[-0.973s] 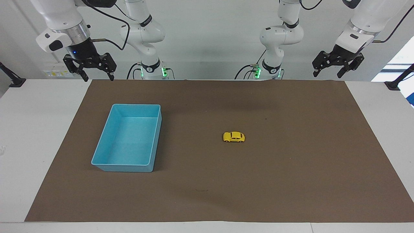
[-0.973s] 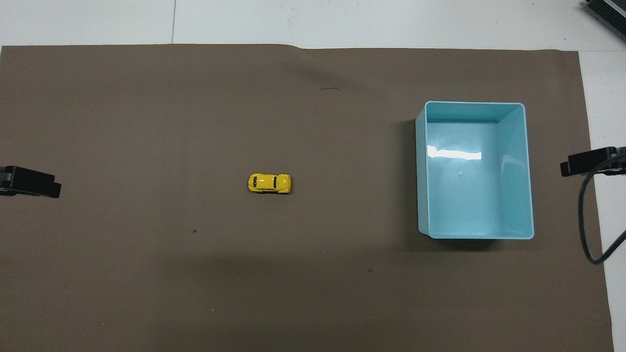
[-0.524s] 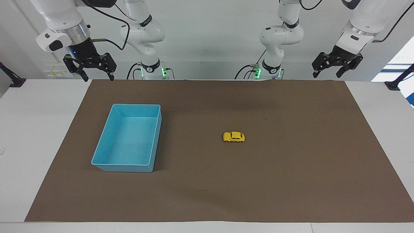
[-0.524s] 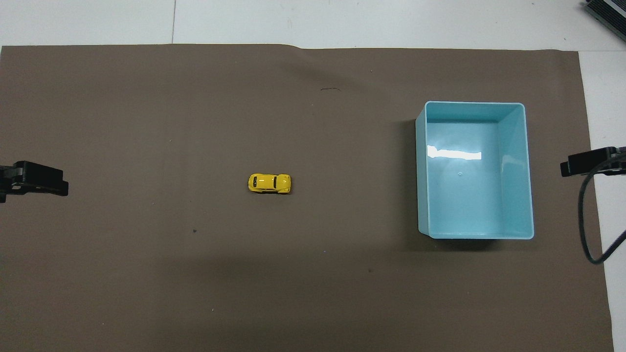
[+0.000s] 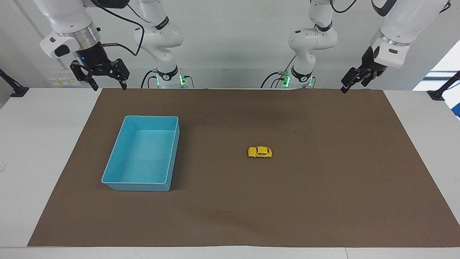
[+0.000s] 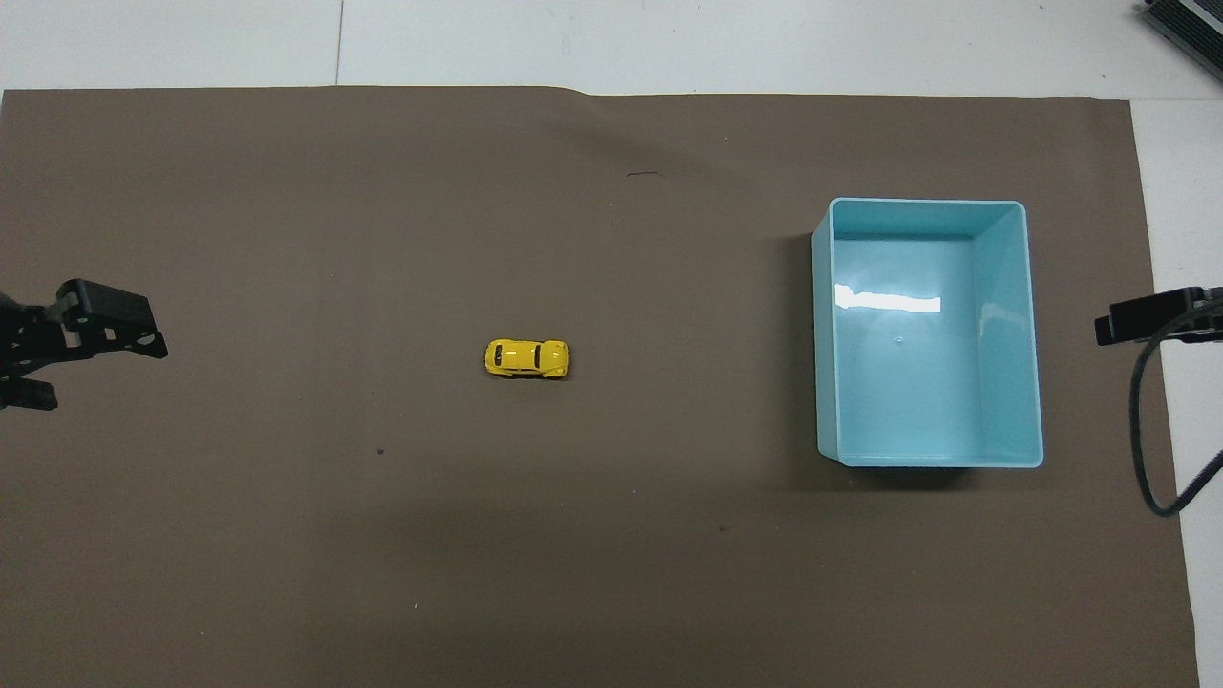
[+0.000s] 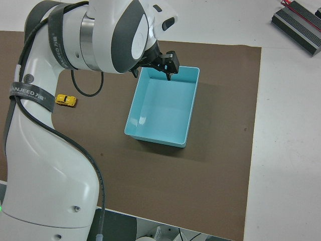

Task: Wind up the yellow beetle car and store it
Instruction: 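Reach the left gripper over the yellow beetle car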

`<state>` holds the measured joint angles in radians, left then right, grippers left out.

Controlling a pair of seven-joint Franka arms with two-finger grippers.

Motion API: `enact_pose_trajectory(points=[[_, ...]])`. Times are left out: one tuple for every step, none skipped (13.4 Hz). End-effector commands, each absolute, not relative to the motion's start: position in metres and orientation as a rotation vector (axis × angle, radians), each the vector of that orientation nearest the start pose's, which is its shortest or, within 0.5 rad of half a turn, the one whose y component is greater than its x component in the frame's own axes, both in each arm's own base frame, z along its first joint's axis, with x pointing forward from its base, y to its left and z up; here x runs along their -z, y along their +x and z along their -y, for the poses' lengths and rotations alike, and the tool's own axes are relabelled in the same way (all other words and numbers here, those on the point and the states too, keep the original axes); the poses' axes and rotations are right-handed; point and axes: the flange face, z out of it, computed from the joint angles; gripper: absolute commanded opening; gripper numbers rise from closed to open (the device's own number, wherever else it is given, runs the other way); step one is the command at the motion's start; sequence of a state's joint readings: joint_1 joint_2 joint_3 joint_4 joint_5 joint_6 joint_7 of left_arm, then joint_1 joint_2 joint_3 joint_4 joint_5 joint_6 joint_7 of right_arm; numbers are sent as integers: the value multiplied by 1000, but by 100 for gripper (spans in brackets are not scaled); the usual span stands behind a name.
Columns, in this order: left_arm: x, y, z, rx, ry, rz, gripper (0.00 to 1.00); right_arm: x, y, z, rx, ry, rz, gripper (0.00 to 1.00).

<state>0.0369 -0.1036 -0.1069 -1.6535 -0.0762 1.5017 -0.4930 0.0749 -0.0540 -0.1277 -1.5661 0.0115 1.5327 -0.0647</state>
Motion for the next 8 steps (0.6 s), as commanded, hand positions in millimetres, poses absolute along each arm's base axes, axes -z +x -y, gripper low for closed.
enact_pose_trajectory(points=[[-627, 512, 53, -86, -3102, 820, 100, -654, 531, 27, 35, -3112, 12, 100], [-627, 512, 54, -75, -3098, 840, 100, -654, 531, 27, 33, -3112, 9, 100], [-628, 512, 57, -72, -3086, 883, 100, -654, 531, 28, 35, -3112, 9, 100], [-626, 511, 68, -79, -3067, 939, 100, -654, 531, 28, 35, -3112, 7, 100], [-625, 512, 74, -72, -3041, 1025, 100, -654, 531, 28, 33, -3112, 7, 100], [-622, 513, 77, -62, -3020, 1093, 100, -654, 531, 27, 35, -3112, 12, 100], [-619, 513, 82, -57, -2998, 1158, 100, -654, 531, 28, 35, -3112, 7, 100], [-620, 515, 85, -36, -2968, 1253, 100, -654, 531, 27, 35, -3112, 9, 100]])
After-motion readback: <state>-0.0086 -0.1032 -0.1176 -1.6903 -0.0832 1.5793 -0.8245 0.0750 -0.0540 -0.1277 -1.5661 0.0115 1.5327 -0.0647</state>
